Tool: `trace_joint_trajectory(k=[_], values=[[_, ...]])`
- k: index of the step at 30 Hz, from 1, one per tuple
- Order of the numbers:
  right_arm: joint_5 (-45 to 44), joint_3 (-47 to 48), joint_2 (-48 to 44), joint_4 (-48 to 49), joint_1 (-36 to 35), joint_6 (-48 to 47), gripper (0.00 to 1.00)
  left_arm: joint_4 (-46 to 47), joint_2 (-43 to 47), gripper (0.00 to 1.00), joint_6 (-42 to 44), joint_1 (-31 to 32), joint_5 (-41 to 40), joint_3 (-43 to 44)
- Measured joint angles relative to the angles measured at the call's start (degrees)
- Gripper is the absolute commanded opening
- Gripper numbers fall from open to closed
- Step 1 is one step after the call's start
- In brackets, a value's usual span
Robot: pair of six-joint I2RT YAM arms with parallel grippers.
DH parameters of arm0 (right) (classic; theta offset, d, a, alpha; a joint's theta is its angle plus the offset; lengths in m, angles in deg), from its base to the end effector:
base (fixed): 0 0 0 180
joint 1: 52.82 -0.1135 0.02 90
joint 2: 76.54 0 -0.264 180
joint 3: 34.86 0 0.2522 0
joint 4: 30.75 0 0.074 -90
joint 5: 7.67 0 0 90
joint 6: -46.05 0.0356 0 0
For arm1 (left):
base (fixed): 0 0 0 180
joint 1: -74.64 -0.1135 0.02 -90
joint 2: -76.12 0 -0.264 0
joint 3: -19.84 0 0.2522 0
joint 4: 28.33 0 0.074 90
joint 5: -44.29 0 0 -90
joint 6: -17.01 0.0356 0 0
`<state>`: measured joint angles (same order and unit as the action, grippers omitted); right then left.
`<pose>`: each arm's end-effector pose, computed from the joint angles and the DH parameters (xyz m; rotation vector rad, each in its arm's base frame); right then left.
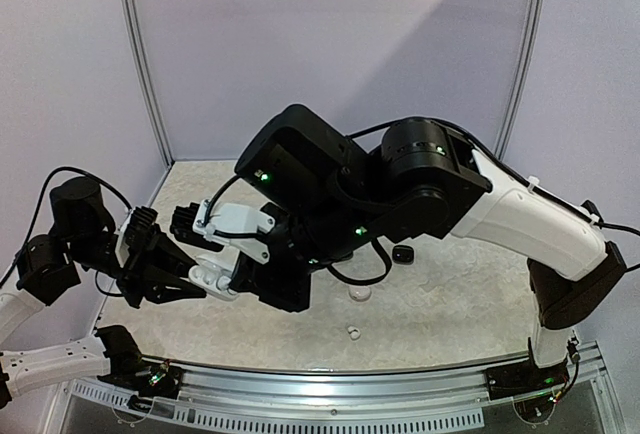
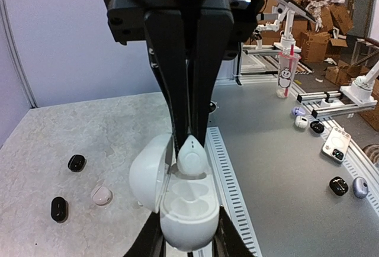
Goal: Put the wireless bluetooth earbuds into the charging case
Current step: Insert the right earbud into the right side groove of the charging case.
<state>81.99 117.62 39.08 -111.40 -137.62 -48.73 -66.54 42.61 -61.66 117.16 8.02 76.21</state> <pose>0.0378 0.4133 0.4270 -1.7159 1.7329 0.6634 0.0720 -0.1049 0.3321 1.4146 1.2718 -1.2295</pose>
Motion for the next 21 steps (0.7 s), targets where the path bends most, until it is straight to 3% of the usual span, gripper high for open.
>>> trace_joint_trajectory(k=[10,21], values=[[-0.6,0.4,0.8,-0.6,-0.1,-0.6,0.25,0.4,0.0,0.00,-0.5,0.1,-0.6,0.0],[-3.0,0.3,0.9,0.1,-0.4,-0.7,0.28,0.8,0.2,0.00,-1.7,0.1,-1.8,0.0]])
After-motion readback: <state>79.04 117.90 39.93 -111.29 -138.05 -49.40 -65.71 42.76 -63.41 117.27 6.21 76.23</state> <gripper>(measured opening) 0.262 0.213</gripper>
